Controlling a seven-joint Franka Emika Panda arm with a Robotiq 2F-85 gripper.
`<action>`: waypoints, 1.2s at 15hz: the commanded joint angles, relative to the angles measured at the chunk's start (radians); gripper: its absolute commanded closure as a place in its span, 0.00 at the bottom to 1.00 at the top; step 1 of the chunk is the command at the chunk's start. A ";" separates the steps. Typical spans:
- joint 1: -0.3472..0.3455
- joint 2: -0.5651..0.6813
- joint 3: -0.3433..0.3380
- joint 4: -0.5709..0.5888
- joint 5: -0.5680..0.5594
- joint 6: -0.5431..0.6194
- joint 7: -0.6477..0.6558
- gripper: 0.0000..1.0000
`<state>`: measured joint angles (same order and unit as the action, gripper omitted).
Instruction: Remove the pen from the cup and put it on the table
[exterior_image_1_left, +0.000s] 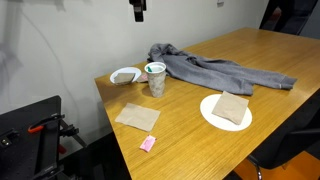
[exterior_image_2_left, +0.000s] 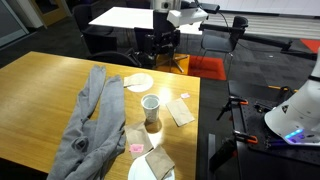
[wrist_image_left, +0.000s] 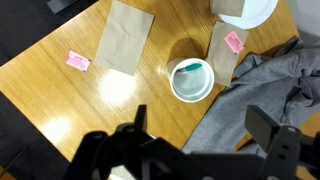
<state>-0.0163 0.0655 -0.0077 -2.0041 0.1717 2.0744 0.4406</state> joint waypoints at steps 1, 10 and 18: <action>0.016 0.088 0.002 0.075 0.021 -0.018 0.037 0.00; 0.040 0.223 0.002 0.129 0.031 -0.026 0.013 0.00; 0.041 0.207 -0.009 0.095 0.010 -0.003 -0.002 0.00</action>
<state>0.0188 0.2723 -0.0100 -1.9103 0.1800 2.0740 0.4401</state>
